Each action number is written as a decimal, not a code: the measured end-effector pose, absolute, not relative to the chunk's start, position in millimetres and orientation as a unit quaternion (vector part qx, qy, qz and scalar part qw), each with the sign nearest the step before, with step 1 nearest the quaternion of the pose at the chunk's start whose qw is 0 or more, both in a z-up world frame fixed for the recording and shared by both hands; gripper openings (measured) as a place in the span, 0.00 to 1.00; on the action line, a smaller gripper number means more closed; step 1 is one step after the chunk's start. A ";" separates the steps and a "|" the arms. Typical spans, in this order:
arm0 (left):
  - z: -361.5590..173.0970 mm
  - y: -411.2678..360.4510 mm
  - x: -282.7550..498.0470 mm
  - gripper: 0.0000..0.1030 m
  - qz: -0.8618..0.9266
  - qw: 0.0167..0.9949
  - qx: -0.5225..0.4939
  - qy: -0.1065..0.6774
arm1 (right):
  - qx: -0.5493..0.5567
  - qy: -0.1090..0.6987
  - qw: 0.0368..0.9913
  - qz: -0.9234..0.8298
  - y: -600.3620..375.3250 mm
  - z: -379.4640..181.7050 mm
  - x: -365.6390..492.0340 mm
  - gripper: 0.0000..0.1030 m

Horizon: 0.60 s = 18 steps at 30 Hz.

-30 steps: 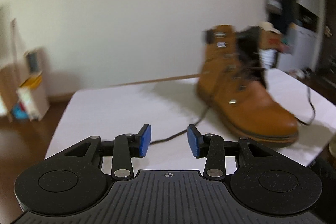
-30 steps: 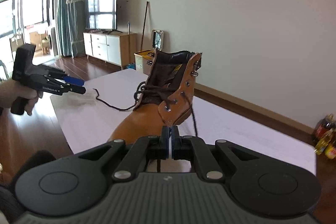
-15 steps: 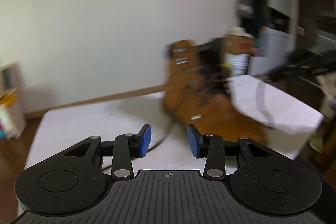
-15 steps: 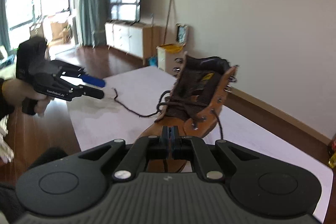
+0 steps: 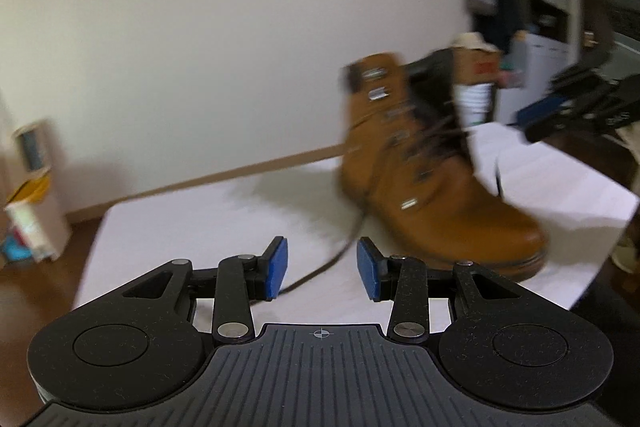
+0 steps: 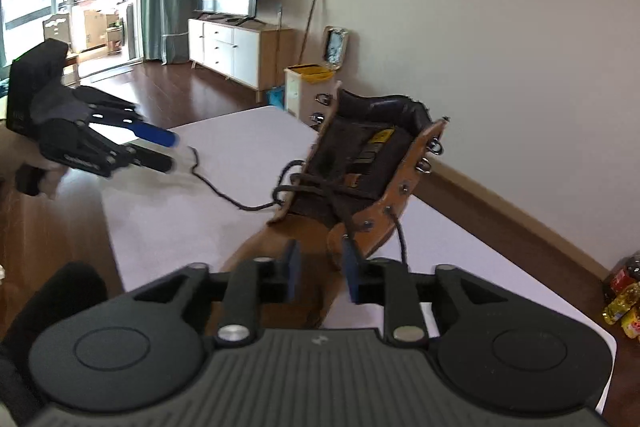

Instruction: Lace up shoes with both hands

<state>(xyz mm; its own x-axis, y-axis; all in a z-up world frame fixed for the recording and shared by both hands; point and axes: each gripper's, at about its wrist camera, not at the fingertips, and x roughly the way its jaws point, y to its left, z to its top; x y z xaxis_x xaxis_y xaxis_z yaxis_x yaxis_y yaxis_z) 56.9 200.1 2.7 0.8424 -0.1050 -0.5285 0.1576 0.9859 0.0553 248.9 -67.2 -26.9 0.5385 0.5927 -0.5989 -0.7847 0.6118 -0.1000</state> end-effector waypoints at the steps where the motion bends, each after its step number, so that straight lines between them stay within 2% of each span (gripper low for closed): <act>1: 2.2 207.0 56.0 0.41 -0.057 0.959 0.044 0.276 | -0.173 0.261 0.861 0.401 -69.6 -26.4 249.5 0.21; 5: -3.2 244.8 53.5 0.41 0.003 0.957 0.016 0.288 | -0.139 0.250 0.868 0.406 -78.1 -25.0 251.4 0.22; 11: -9.9 257.8 56.5 0.41 0.006 0.957 -0.004 0.291 | -0.138 0.270 0.866 0.397 -82.2 -34.6 253.6 0.22; 18: -12.8 236.9 62.7 0.42 -0.033 0.953 -0.006 0.302 | -0.092 0.340 0.855 0.381 -100.1 -88.4 284.5 0.22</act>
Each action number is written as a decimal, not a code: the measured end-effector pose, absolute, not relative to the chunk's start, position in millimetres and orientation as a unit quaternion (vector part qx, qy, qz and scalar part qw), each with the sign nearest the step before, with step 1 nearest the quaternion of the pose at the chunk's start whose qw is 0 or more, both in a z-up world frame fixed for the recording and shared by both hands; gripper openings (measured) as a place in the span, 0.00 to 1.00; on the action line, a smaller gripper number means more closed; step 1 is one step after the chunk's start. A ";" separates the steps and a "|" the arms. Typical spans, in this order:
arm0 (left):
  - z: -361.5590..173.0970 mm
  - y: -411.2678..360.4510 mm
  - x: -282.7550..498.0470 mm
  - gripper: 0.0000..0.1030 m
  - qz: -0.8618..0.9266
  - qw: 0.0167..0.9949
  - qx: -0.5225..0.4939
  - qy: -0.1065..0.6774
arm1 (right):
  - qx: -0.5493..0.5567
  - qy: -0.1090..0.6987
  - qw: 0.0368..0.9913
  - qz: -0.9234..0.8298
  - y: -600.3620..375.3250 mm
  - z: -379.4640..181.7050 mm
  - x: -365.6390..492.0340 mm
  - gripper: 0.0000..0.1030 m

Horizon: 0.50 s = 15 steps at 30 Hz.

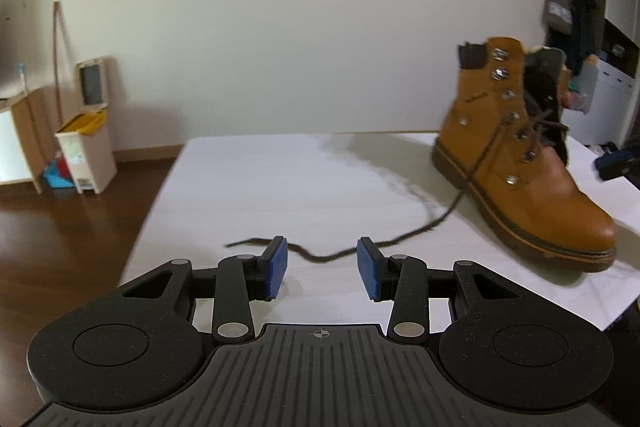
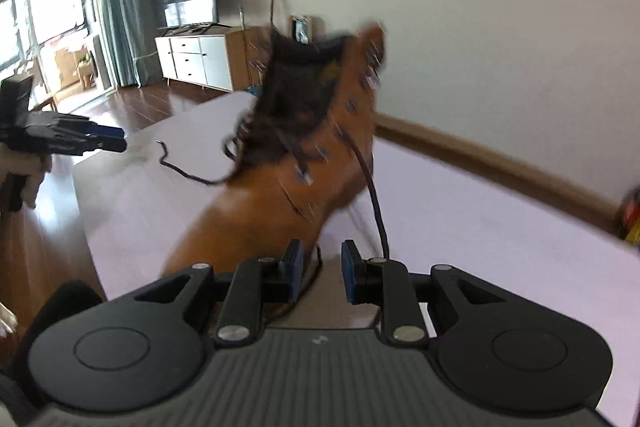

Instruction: Lace up shoes with both hands

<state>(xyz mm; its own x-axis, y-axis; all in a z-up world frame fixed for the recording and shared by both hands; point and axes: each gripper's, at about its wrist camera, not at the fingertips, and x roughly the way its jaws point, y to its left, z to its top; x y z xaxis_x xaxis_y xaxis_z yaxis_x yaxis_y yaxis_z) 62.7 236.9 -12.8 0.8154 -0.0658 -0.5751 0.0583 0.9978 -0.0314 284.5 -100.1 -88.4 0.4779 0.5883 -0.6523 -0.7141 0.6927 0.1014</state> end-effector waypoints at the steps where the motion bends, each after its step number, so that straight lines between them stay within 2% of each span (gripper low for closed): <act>1: -12.9 232.5 64.6 0.42 -0.035 0.952 -0.004 0.304 | -0.083 0.351 0.850 0.384 -100.8 -96.2 288.2 0.22; 6: -7.3 207.8 75.3 0.42 -0.049 0.949 0.019 0.311 | -0.097 0.378 0.832 0.395 -93.0 -115.7 288.0 0.22; 15: -0.5 166.6 89.2 0.44 -0.097 0.946 0.037 0.306 | -0.146 0.381 0.797 0.446 -91.7 -109.5 257.0 0.24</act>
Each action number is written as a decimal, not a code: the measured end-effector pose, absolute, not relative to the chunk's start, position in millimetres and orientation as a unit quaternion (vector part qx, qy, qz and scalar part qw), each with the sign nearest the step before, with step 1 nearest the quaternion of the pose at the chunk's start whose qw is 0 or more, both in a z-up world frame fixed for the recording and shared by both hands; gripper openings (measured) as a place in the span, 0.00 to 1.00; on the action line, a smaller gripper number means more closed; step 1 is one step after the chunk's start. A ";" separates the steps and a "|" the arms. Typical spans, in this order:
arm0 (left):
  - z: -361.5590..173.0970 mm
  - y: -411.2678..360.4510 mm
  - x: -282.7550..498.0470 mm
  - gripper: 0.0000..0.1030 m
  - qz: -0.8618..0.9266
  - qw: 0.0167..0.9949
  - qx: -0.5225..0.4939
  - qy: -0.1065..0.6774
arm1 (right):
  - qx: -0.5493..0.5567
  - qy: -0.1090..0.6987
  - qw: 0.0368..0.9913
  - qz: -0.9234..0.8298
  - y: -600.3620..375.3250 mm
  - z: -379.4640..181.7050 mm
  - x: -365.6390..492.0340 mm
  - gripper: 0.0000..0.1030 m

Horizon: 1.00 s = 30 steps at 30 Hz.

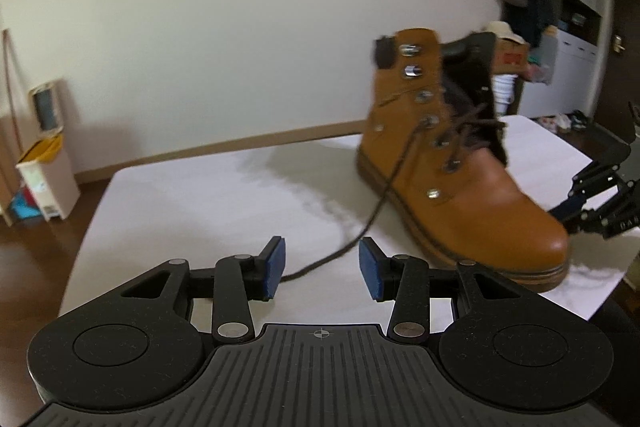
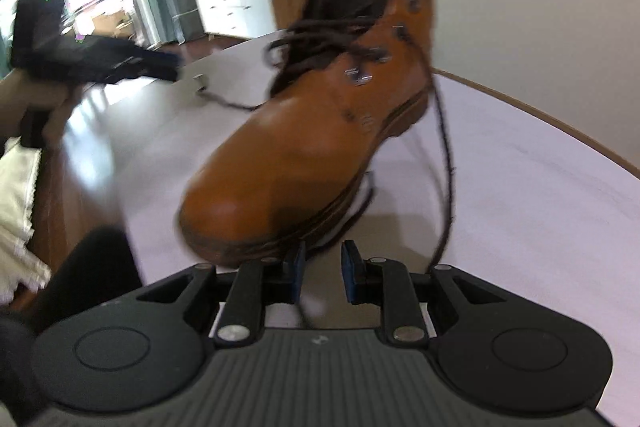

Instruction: Lace up shoes with both hands

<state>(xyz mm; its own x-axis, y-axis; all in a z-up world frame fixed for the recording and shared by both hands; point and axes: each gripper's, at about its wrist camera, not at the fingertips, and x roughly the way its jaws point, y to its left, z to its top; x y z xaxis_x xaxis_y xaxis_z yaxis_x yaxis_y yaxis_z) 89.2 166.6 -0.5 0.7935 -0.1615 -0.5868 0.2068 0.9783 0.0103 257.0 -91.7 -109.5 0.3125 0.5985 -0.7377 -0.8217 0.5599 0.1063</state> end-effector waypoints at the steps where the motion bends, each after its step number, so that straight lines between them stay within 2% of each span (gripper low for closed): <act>1: -1.3 163.4 90.8 0.44 -0.102 0.946 0.038 0.307 | -0.160 0.380 0.794 0.447 -90.7 -109.8 250.7 0.24; 4: -3.6 154.0 95.9 0.44 -0.108 0.945 0.039 0.307 | -0.202 0.371 0.793 0.439 -85.3 -113.6 240.5 0.22; 6: -3.2 151.2 95.6 0.44 -0.109 0.945 0.042 0.306 | -0.213 0.369 0.795 0.433 -87.4 -113.1 237.6 0.03; 13: -4.4 150.4 93.6 0.44 -0.108 0.945 0.041 0.307 | -0.248 0.384 0.803 0.382 -128.9 -103.1 227.5 0.04; 15: -5.5 150.2 95.2 0.44 -0.108 0.945 0.039 0.307 | -0.243 0.386 0.807 0.376 -139.2 -98.8 224.1 0.17; 16: -5.4 150.0 95.8 0.44 -0.109 0.945 0.038 0.306 | -0.230 0.384 0.812 0.374 -146.1 -93.9 223.7 0.21; 20: -2.8 145.5 99.8 0.44 -0.113 0.948 0.030 0.297 | -0.183 0.346 0.838 0.380 -144.1 -80.6 230.5 0.21; 30: 1.9 145.6 94.3 0.45 -0.110 0.949 0.022 0.293 | -0.198 0.335 0.825 0.410 -93.9 -107.3 263.3 0.21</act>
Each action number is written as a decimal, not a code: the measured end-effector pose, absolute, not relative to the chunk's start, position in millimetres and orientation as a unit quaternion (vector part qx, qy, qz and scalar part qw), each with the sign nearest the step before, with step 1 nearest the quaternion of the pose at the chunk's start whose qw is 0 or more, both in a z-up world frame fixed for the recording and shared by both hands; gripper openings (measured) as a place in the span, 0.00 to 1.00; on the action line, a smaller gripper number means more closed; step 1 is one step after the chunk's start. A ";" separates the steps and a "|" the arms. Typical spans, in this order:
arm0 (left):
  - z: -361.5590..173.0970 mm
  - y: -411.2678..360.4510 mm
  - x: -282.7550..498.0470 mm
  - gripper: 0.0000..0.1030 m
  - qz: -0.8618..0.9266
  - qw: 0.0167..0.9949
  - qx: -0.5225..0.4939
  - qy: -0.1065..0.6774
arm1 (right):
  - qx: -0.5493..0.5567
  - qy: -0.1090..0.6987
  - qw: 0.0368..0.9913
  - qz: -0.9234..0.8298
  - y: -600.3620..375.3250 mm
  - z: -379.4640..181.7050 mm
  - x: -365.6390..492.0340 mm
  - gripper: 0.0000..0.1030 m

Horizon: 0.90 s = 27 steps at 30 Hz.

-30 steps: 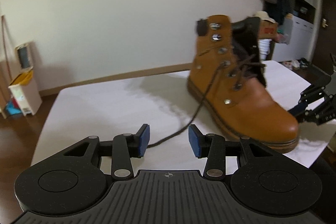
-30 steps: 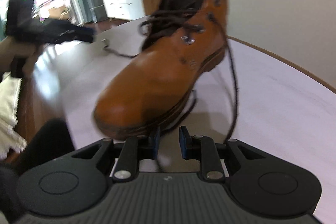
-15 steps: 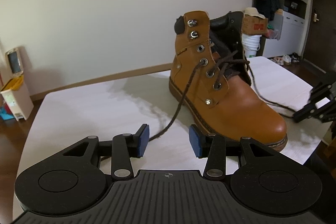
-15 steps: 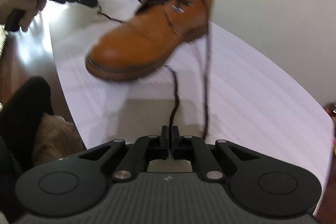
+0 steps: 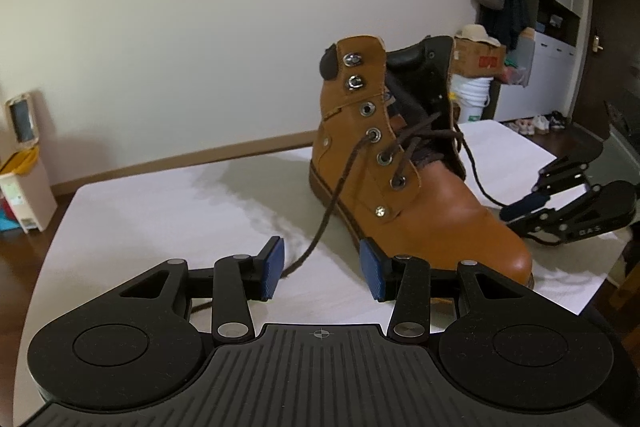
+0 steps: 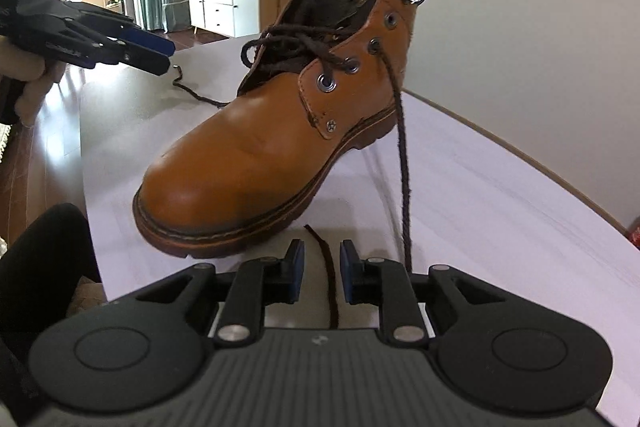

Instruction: Lace up shoes with both hands

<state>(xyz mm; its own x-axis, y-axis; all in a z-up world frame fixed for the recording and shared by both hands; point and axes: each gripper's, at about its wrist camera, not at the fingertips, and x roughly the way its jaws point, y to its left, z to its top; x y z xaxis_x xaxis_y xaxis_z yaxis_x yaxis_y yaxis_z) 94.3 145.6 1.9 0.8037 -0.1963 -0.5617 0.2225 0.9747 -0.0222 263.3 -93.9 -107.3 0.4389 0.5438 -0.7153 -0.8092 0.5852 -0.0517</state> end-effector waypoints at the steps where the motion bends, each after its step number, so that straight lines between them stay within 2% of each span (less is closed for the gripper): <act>1: 1.7 147.3 94.4 0.45 -0.109 0.950 0.018 0.293 | -0.199 0.336 0.824 0.411 -92.0 -109.4 265.9 0.21; 5: 0.8 152.0 95.7 0.46 -0.105 0.952 0.004 0.286 | -0.203 0.339 0.817 0.420 -87.7 -112.9 270.0 0.21; 8: 2.0 152.9 95.7 0.51 -0.107 0.955 -0.002 0.278 | -0.207 0.342 0.812 0.425 -84.2 -116.4 273.3 0.21; 14: 2.0 153.2 96.0 0.52 -0.109 0.955 -0.006 0.275 | -0.203 0.339 0.808 0.437 -82.2 -120.6 272.0 0.19; 17: 2.2 152.6 96.5 0.53 -0.109 0.956 -0.006 0.274 | -0.204 0.341 0.805 0.441 -81.5 -121.5 270.5 0.04; 20: 3.2 150.2 96.4 0.54 -0.112 0.956 -0.006 0.271 | -0.206 0.334 0.813 0.431 -85.4 -119.9 267.0 0.03; 27: 5.6 142.6 103.6 0.55 -0.124 0.956 0.001 0.266 | -0.113 0.273 0.864 0.407 -120.9 -79.5 256.7 0.03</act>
